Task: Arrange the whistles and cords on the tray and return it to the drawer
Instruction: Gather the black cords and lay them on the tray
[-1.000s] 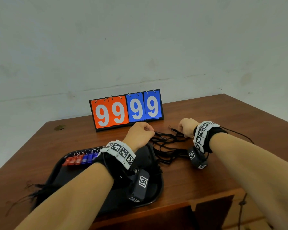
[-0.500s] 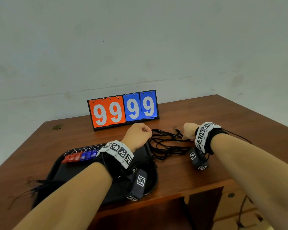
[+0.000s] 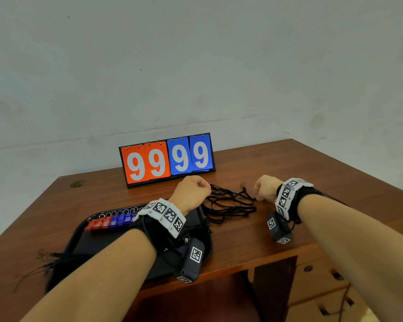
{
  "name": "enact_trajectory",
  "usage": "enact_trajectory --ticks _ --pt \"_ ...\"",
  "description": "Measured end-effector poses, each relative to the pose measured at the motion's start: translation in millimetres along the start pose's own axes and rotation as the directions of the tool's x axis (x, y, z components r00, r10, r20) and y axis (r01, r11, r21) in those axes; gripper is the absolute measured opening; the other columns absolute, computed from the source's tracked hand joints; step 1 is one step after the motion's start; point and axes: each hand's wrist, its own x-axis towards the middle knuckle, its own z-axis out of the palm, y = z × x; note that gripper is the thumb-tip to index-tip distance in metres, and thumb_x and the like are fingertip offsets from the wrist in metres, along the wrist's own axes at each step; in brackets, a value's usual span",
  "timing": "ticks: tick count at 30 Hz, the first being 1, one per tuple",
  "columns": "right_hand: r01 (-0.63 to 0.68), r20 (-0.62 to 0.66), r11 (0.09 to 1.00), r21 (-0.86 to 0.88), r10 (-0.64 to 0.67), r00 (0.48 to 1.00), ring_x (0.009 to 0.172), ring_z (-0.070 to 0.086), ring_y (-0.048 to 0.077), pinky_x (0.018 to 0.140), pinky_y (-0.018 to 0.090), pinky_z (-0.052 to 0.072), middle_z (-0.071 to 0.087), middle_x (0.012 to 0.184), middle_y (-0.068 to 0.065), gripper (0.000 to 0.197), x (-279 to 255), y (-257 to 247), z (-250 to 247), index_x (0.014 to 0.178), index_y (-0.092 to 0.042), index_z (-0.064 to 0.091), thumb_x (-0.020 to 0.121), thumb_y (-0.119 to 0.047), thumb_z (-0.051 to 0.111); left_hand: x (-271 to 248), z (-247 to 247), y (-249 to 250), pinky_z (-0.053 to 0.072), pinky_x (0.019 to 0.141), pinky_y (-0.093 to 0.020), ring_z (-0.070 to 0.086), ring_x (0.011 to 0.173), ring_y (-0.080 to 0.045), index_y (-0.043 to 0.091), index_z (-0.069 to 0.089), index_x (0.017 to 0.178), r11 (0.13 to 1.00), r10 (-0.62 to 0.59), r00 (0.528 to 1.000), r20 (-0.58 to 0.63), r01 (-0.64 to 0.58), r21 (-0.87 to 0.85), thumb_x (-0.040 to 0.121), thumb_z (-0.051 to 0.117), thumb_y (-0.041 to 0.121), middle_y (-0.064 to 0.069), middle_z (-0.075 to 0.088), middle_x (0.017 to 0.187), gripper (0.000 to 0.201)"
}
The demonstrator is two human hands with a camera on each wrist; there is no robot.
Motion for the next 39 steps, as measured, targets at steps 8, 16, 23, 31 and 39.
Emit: enact_trajectory --ticks 8,16,23,31,39 --pt "0.028 0.042 0.995 -0.093 -0.024 0.999 0.094 0.065 0.026 0.081 0.034 0.054 0.069 0.101 0.011 0.020 3 3 10 0.102 0.002 0.071 0.088 -0.011 0.067 -5 2 0 0.044 0.081 -0.023 0.061 0.094 -0.009 0.021 0.070 0.092 1.000 0.000 1.000 0.008 0.000 0.010 0.089 0.061 0.016 0.007 0.066 0.095 0.010" --pt "0.120 -0.258 0.984 0.131 -0.083 0.963 0.088 0.068 0.023 0.077 0.031 0.056 0.071 0.092 0.006 0.011 -30 5 -17 0.084 -0.011 0.070 0.086 -0.011 0.059 -9 12 20 0.046 0.076 -0.021 0.062 0.094 -0.010 0.020 0.070 0.093 1.000 0.023 0.999 0.029 -0.023 0.001 0.089 0.061 0.015 0.005 0.067 0.098 0.011" --pt "0.292 -0.543 0.908 0.300 -0.089 0.835 0.084 0.061 0.012 0.076 0.023 0.044 0.067 0.083 -0.005 0.013 -68 7 -48 0.084 -0.016 0.073 0.083 -0.010 0.062 -19 31 53 0.040 0.065 -0.014 0.056 0.085 -0.003 0.018 0.067 0.101 0.995 0.101 0.994 0.038 -0.102 0.018 0.093 0.060 0.015 0.006 0.062 0.098 0.012" --pt "0.454 -0.612 0.832 0.319 -0.185 0.769 0.078 0.064 0.009 0.071 0.020 0.046 0.071 0.088 -0.002 0.013 -100 5 -73 0.086 -0.016 0.073 0.084 -0.009 0.062 -28 42 86 0.043 0.070 -0.017 0.057 0.089 -0.003 0.021 0.067 0.111 0.983 0.186 0.983 0.006 -0.186 -0.013 0.092 0.061 0.019 0.006 0.060 0.109 0.020" --pt "0.553 -0.470 0.797 0.242 -0.403 0.786 0.067 0.062 0.005 0.061 0.017 0.046 0.068 0.077 -0.003 0.012 -131 -32 -57 0.088 -0.013 0.071 0.078 -0.008 0.067 -38 31 92 0.050 0.073 -0.025 0.064 0.091 -0.013 0.020 0.058 0.115 0.969 0.238 0.970 -0.046 -0.241 -0.056 0.085 0.071 0.021 0.002 0.064 0.102 0.032"
